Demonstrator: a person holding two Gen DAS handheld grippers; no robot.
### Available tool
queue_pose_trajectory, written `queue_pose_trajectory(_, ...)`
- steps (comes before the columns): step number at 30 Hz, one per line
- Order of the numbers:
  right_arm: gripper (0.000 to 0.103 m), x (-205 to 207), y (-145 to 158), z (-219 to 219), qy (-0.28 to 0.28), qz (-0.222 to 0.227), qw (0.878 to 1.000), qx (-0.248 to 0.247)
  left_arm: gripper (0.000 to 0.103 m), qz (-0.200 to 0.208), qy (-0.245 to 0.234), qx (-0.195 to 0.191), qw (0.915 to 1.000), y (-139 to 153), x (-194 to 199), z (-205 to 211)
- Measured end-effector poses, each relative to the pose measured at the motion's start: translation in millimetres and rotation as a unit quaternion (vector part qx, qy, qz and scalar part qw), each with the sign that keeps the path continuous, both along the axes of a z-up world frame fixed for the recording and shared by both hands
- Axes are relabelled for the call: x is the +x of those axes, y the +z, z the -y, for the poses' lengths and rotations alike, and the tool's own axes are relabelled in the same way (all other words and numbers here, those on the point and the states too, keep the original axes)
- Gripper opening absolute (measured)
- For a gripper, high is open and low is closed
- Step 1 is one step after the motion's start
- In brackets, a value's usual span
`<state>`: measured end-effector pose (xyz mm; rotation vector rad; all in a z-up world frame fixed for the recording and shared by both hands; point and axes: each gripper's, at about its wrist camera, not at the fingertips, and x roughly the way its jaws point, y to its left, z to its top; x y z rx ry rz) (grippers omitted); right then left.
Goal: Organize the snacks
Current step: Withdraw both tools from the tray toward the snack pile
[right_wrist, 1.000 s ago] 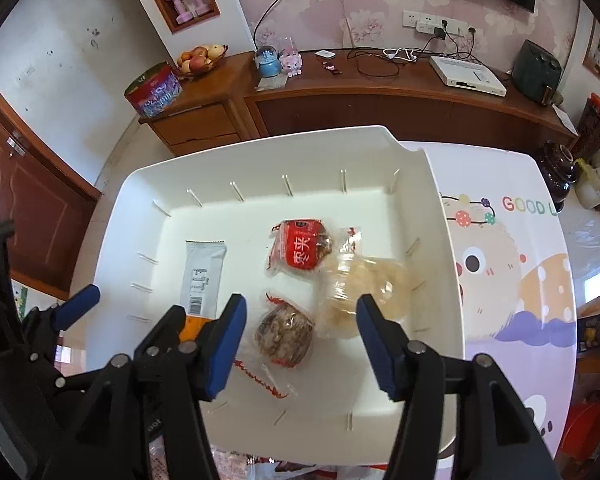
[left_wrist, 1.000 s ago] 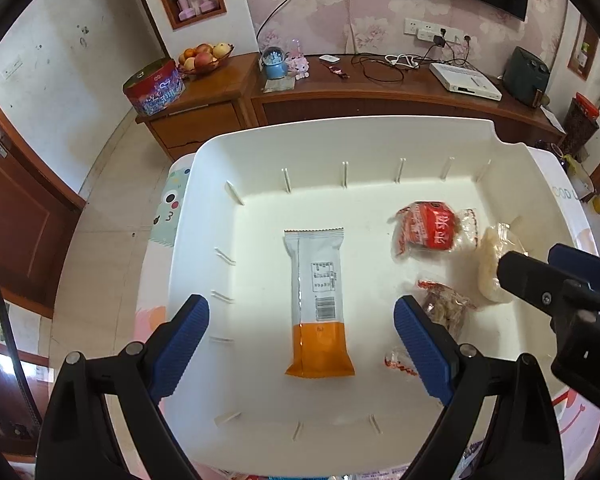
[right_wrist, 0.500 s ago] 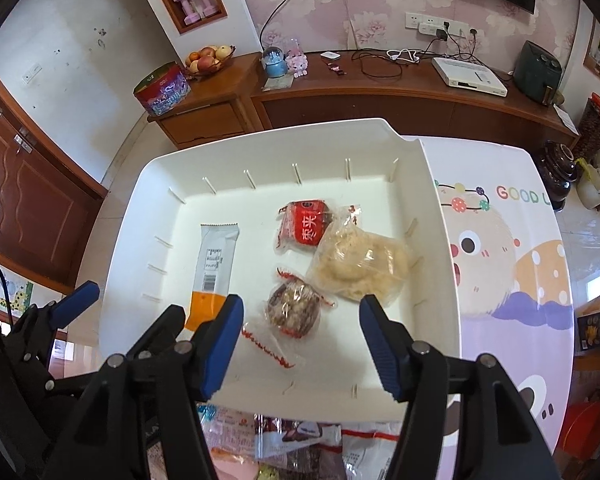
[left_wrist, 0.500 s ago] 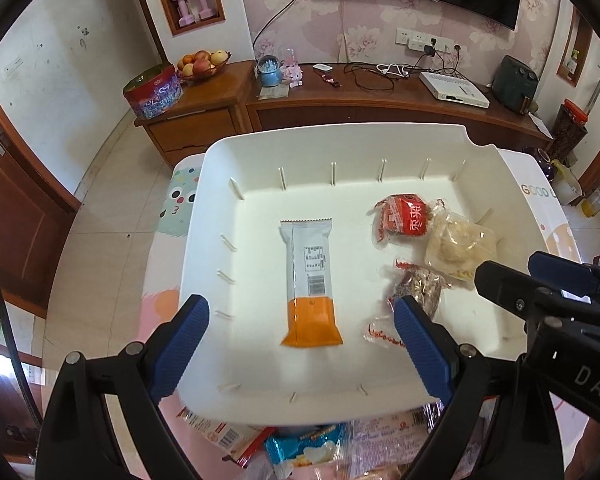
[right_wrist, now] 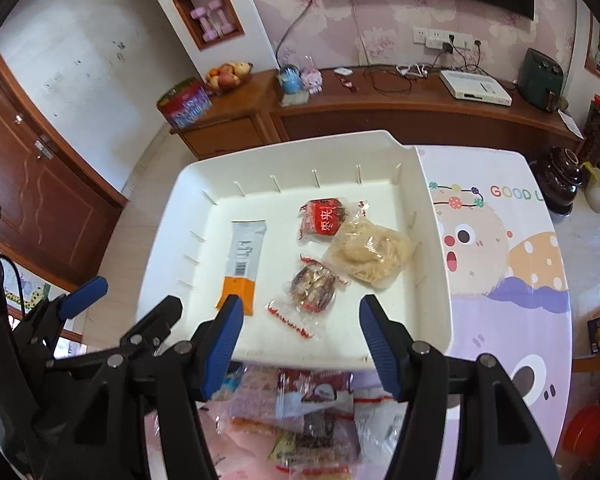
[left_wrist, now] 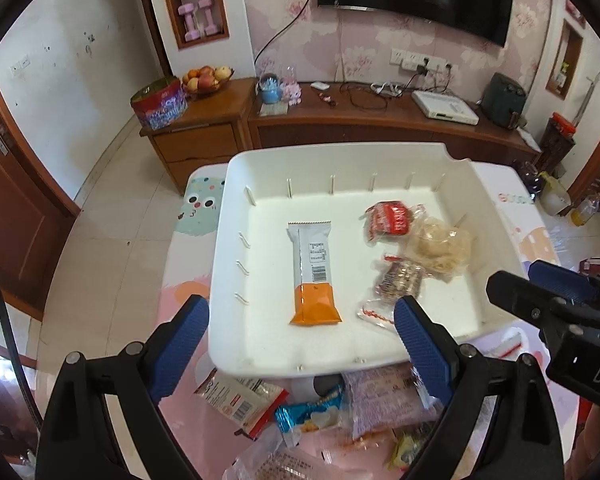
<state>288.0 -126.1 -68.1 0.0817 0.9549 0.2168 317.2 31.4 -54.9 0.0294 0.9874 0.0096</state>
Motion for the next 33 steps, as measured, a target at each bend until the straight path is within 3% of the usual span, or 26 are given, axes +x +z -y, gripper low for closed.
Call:
queue_pose_trajectory(11,0.061,-93.3,22.1,10.8,0.015,0.057,0.998,0.002,0.093,0.061,-0.039,-0.014,0.9973,39.4,-82.7,1.7)
queue_pose_trajectory(18,0.061,-140.2,16.4,14.5,0.012,0.082,0.996,-0.009,0.094,0.090,-0.017,-0.045,0.9948,43.2,-135.3,-16.9)
queue_pose_trajectory(26,0.061,-164.1,-37.4,16.8,0.013,0.051,0.998,-0.028,0.094,0.064,0.042,-0.083,0.9937,6.9,-167.6,-41.1)
queue_pose_trajectory(33,0.061,-160.7,-99.9,23.7,0.003,-0.006,0.999,-0.044,0.094,-0.006,0.092,-0.081,0.9924,-52.7,-159.1,-45.3)
